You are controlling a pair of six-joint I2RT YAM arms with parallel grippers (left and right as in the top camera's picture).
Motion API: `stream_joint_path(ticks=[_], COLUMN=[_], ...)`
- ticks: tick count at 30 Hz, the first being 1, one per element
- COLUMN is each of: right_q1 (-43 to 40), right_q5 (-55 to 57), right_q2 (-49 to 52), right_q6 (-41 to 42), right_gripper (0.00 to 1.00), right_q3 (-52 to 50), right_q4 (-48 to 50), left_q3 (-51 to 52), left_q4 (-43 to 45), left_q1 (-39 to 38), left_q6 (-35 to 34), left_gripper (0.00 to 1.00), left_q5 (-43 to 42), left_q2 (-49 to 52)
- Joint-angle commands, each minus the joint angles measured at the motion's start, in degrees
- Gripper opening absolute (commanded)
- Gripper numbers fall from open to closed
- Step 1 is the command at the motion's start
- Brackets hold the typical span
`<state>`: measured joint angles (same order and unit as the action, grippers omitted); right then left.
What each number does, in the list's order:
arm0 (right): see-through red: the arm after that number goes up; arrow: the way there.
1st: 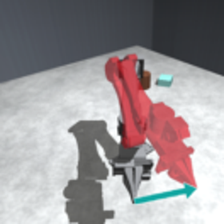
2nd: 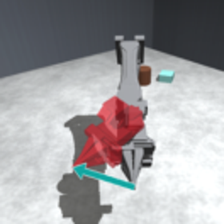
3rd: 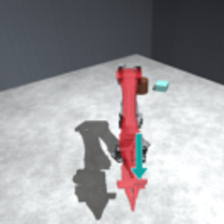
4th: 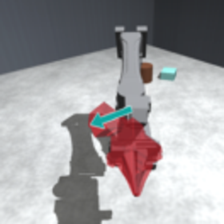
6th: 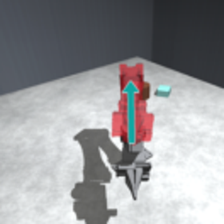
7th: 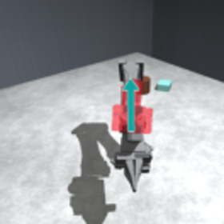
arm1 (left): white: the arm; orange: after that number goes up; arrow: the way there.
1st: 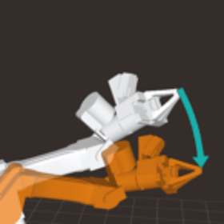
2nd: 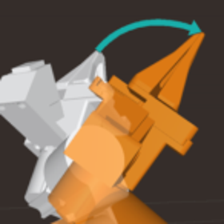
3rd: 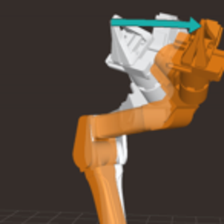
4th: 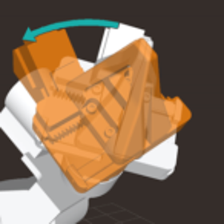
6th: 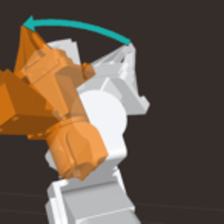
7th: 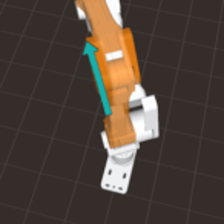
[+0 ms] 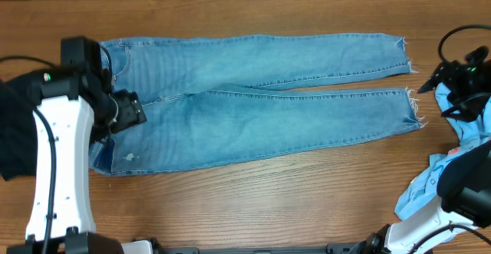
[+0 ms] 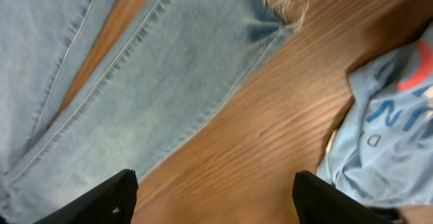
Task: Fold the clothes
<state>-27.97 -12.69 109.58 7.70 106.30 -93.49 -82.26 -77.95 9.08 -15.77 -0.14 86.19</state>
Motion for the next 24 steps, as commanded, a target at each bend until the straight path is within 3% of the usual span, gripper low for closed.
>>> stream_joint_path(ticks=[1,6,9,12,16,22,23,24], right_q1=[0.6,-0.6,-4.6,-4.6,-4.5,-2.3,-2.1,-2.1], right_q5=[-0.4,-0.5,-8.0,-8.6,-8.4,-5.9,-4.9,-4.0], right_q2=[-6.6,-11.6,-11.6,-11.5,-11.4,-9.7,-9.2,-7.8], right_q6=[-0.3,3.2,4.5,4.8,8.9,10.6,10.6,10.6], right_gripper=[0.78,0.81,0.87,0.91,0.91,0.75,0.70,0.52], right_q3=[-10.6,-32.5,-47.0,-52.6,-54.9,-54.9,-54.9,-54.9], right_q4=[4.2,20.3,38.6,49.8,57.9,61.9,61.9,62.1], left_q3=[9.3,22.4,29.2,30.8,30.8,30.8,30.8,30.8], left_q4=[3.3,13.9,20.6,22.8,22.9,22.3,22.3,22.3], left_q1=[0.3,0.7,3.1,3.4,3.4,3.4,3.4,3.4], left_q6=[-1.0,-4.4,-4.8,-4.8,-4.8,-4.8,-4.8,-4.8], left_gripper=[0.79,0.81,0.82,0.82,0.82,0.84,0.84,0.85], left_q5=[0.7,0.5,0.5,1.4,1.4,1.0,0.5,0.6], left_q2=[-5.4,-7.3,-7.2,-7.2,-7.2,-7.2,-7.2,-7.2])
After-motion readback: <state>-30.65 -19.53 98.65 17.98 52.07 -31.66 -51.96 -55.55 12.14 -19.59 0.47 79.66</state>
